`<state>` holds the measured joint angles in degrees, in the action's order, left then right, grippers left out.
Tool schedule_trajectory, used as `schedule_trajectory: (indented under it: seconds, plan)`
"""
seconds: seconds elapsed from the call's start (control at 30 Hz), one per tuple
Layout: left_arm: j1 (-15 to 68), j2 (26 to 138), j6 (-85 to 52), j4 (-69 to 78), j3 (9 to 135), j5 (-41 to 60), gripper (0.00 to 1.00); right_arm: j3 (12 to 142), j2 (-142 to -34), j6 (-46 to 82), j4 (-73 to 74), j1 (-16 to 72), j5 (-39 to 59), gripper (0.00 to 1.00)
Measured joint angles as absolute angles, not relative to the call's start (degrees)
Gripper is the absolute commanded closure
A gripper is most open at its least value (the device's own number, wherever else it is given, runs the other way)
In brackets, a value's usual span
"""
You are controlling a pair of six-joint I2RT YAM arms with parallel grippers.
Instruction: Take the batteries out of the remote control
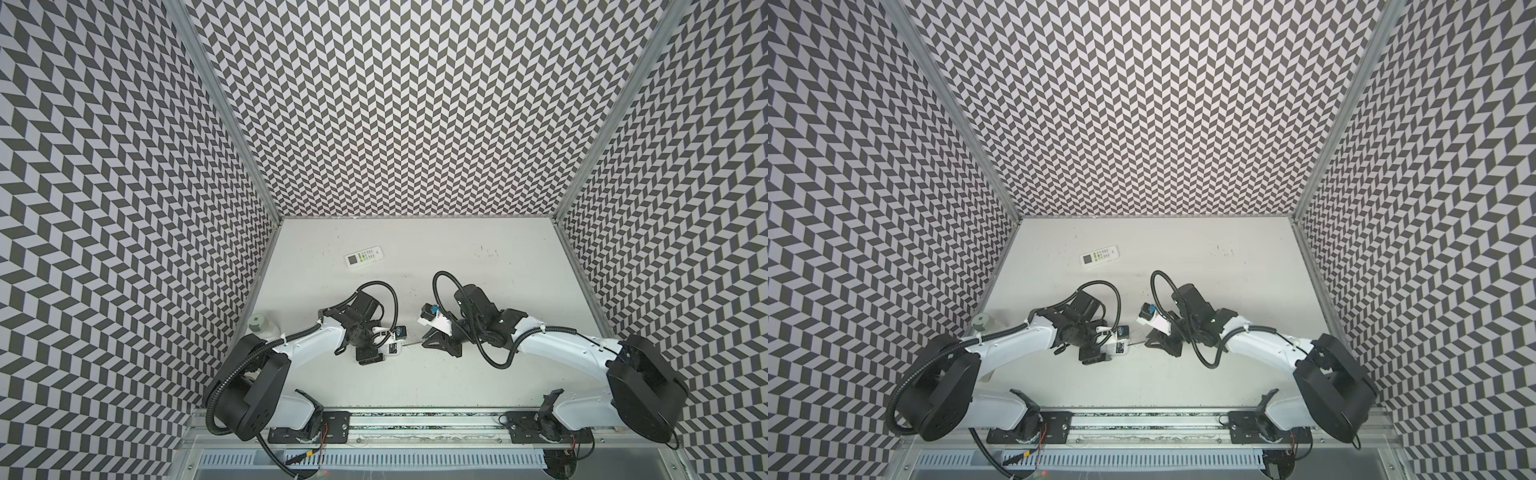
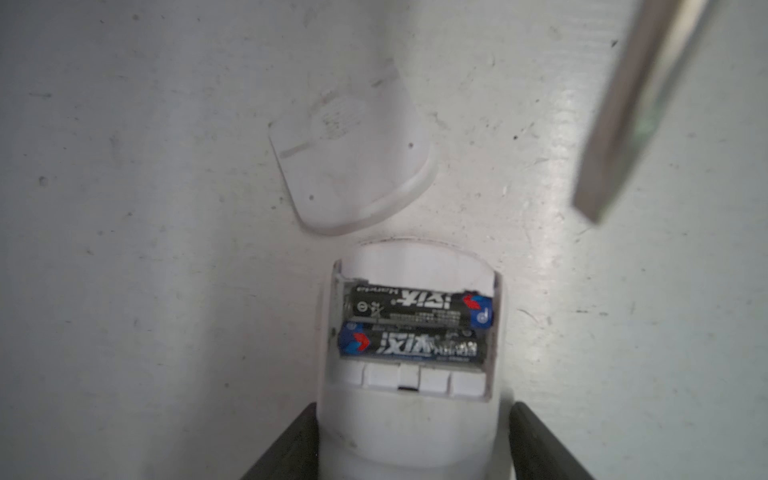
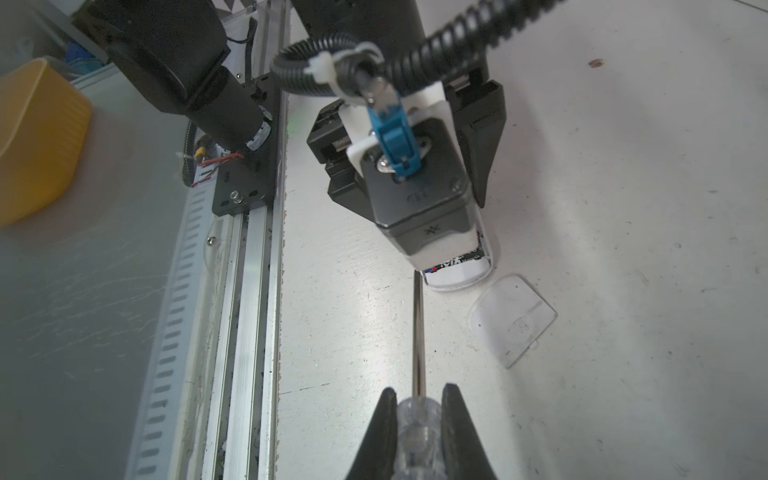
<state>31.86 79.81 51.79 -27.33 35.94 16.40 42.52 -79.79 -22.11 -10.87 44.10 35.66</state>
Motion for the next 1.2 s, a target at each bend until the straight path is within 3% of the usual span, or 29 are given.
schedule_trajectory:
  seconds: [0.33, 0.63, 1.2]
  plan:
    - [31.9, 79.8, 51.3, -26.9, 35.9, 16.9, 0.5, 46.3, -86.0, -26.0, -12.1, 46.2, 34.7, 1.0]
    - [31.9, 79.8, 51.3, -26.9, 35.8, 17.1, 0.52, 50.8, -91.7, -26.4, -14.3, 46.5, 33.8, 1.0]
    - [31.9, 79.8, 51.4, -26.8, 35.8, 17.0, 0.52, 50.9, -92.0, -25.0, -16.8, 46.5, 33.2, 1.0]
